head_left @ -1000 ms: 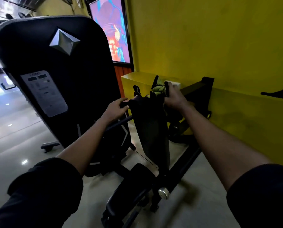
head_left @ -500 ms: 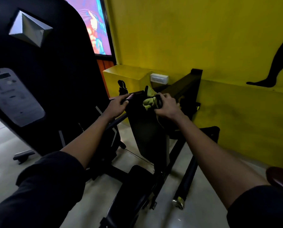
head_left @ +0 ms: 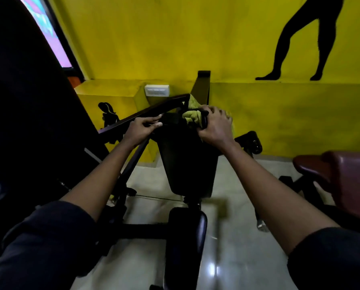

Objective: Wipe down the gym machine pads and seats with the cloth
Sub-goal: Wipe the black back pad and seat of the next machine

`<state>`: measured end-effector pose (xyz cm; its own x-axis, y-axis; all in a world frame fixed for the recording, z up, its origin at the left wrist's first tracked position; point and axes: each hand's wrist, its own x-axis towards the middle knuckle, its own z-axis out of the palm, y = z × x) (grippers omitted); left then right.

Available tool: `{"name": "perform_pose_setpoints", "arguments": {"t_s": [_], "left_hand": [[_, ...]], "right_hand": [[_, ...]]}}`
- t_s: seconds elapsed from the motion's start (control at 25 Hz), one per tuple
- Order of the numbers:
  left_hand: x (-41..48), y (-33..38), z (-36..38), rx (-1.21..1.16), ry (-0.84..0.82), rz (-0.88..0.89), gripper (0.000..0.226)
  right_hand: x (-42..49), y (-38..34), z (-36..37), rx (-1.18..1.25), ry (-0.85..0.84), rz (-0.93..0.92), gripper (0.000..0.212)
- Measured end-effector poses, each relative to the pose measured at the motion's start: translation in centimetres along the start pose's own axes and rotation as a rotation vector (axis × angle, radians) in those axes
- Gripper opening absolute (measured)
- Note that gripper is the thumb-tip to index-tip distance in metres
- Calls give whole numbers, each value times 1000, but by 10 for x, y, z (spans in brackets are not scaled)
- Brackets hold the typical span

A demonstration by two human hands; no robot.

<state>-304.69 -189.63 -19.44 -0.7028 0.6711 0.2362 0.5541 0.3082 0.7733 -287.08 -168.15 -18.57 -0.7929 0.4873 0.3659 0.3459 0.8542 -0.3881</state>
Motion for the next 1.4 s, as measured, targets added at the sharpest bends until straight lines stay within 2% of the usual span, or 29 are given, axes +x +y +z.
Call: {"name": "perform_pose_setpoints", "arguments": {"t_s": [0.16,0.32,0.44,0.64,0.96,1.08,1.16,1.28,1.4], "left_hand": [[13,-12,-13,-37,-99,9,34],[16,-16,-15,-104,-141,28,29],[19,-20,-20,-167,-154,12,25],[36,-18,-23,-195,-150,43,33],[81,-37,-41,-193,-373,236,37],[93,-43,-49,-241,-541,218,46],[104,-40,-55,-281,-664,130,61],[119,-37,-58,-381,-768,23,80],[132,-30,-58,-349,-844,35,91]], "right_hand": [[-25,-13,11,48,159,212,68],[-45,-28,30,91,210,342,74],[-45,-31,43,84,243,320,79],[-54,-33,62,-18,330,230,67],[-69,-87,112,-100,468,289,74],[-45,-103,101,-157,504,414,81],[-26,-107,91,-156,515,452,79],[-29,-115,112,-83,565,382,74],[-39,-132,144,-96,564,313,66]]}}
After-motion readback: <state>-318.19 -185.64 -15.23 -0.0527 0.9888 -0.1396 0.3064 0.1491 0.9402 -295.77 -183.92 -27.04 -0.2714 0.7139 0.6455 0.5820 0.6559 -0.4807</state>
